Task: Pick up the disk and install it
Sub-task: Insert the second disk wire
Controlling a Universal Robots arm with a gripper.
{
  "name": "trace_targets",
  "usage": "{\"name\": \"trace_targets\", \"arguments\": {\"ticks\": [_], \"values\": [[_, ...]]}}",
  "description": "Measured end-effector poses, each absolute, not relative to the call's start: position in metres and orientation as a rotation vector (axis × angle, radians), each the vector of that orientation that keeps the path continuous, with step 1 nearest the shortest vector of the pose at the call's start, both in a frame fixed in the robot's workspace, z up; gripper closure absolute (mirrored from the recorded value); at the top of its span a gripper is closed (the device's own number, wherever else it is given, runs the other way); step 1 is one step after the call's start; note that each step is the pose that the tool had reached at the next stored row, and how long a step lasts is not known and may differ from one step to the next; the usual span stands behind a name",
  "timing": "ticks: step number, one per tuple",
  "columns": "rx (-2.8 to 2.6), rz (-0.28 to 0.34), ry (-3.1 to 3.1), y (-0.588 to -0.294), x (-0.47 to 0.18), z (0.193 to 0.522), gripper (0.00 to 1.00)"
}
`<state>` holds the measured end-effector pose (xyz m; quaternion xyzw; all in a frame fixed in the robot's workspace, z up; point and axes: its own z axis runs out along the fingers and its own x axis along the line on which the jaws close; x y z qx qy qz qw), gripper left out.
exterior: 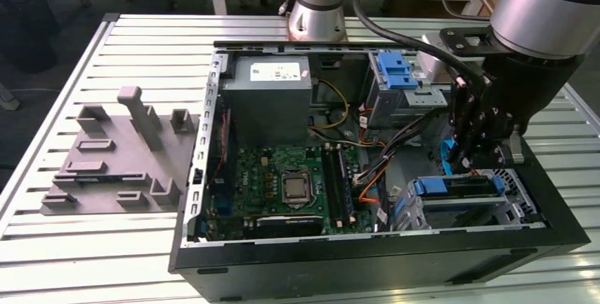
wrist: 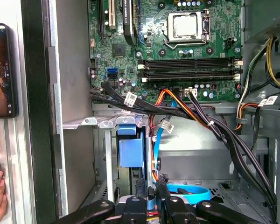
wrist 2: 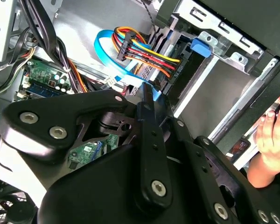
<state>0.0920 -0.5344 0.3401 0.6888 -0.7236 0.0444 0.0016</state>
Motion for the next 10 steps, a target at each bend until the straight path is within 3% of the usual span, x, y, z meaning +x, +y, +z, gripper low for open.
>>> {"name": "trace_targets", "arguments": {"ticks": [9, 10], "values": [[2.162, 0.139, -2.271, -0.5344, 0.0915, 0.34, 0.75], [2.162, 0.139, -2.271, -0.5344, 0.0914, 0.3401, 0.69]]}}
